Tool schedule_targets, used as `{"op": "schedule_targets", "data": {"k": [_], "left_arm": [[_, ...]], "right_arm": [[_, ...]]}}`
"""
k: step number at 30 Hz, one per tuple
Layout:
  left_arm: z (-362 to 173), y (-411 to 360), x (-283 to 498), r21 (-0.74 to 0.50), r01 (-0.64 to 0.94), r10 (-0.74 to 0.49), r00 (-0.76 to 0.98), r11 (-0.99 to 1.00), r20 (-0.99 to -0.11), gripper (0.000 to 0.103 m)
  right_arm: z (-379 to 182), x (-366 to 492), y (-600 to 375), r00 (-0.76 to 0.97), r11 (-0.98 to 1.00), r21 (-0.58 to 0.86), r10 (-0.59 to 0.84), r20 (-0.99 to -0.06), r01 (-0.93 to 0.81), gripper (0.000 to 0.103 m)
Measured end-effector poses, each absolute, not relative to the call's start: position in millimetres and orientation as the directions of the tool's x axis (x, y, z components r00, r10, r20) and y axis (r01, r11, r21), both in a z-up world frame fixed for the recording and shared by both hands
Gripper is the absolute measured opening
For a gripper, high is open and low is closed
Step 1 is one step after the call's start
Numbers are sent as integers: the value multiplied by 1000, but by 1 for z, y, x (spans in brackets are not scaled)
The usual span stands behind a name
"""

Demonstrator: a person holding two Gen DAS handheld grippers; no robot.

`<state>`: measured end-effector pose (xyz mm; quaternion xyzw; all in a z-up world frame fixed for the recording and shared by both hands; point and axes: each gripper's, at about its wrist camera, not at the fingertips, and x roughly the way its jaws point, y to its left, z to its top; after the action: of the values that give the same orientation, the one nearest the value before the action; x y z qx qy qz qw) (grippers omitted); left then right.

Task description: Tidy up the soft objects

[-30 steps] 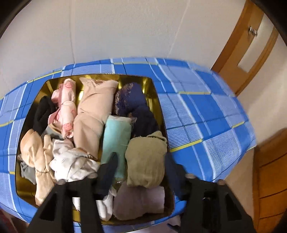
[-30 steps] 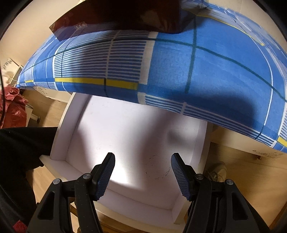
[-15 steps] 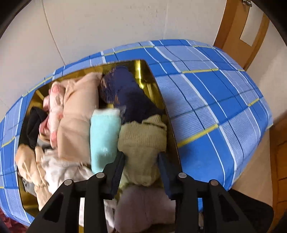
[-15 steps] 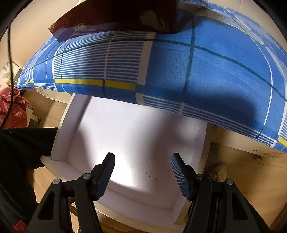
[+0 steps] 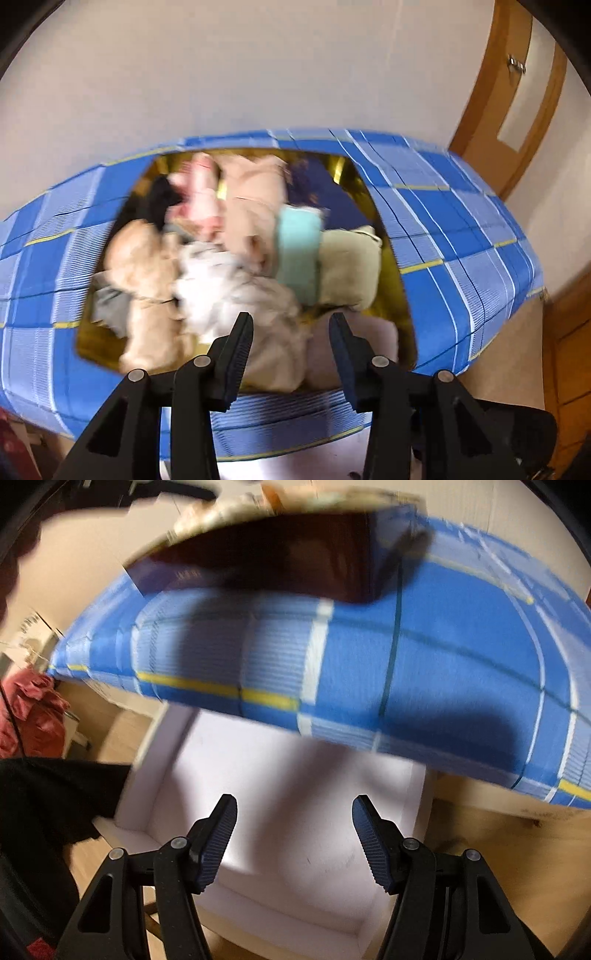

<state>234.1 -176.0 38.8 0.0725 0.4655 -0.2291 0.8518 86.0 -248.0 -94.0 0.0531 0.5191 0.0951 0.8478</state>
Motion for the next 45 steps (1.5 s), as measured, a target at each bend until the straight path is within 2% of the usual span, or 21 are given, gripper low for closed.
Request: {"op": "schedule_targets", "data": {"k": [5, 8, 11, 17, 20, 24, 27, 32, 36, 40, 43, 45], "left_arm": [[39, -133, 223, -74, 399, -294, 525, 914, -799, 43], [35, -115, 233, -104, 364, -290, 505, 926, -813, 43], [36, -103, 254, -113, 318, -271, 512, 941, -815, 43], [29, -89, 307, -100, 235, -207, 493, 967, -845, 43], [22, -81, 331, -40, 192, -131, 485, 981, -865, 43], [11, -74, 353, -112, 199, -189, 426, 974, -885, 43], [7, -88, 354, -19, 269, -136, 426, 963, -894, 43], [-1, -107, 334, 64, 416, -121, 405, 907, -906, 41], [6, -100, 324, 56, 418, -132, 407, 907, -904, 43], [24, -77, 314, -41, 340, -194, 430, 940, -882, 44], [36, -66, 288, -113, 335, -268, 463, 935, -845, 44], [43, -58, 267, -156, 331, -310, 486, 931, -817, 44]], "right_arm": [[-64, 76, -247, 564, 965, 210, 261, -783, -156, 65], [-26, 76, -251, 645, 957, 226, 291, -706, -184, 65], [15, 104, -258, 690, 967, 193, 254, -677, -166, 65], [53, 222, -277, 651, 980, 180, 187, -735, -79, 65], [47, 278, -283, 598, 972, 235, 198, -777, -16, 62], [32, 331, -274, 552, 979, 203, 158, -819, 20, 60], [10, 353, -265, 480, 984, 177, 145, -865, 23, 58], [3, 345, -264, 441, 993, 119, 108, -891, -3, 54], [20, 333, -273, 490, 983, 183, 166, -856, -12, 56], [49, 294, -268, 591, 977, 200, 207, -780, -79, 59], [63, 250, -262, 634, 977, 196, 206, -745, -86, 67], [68, 229, -259, 658, 979, 184, 194, -727, -86, 67]]}}
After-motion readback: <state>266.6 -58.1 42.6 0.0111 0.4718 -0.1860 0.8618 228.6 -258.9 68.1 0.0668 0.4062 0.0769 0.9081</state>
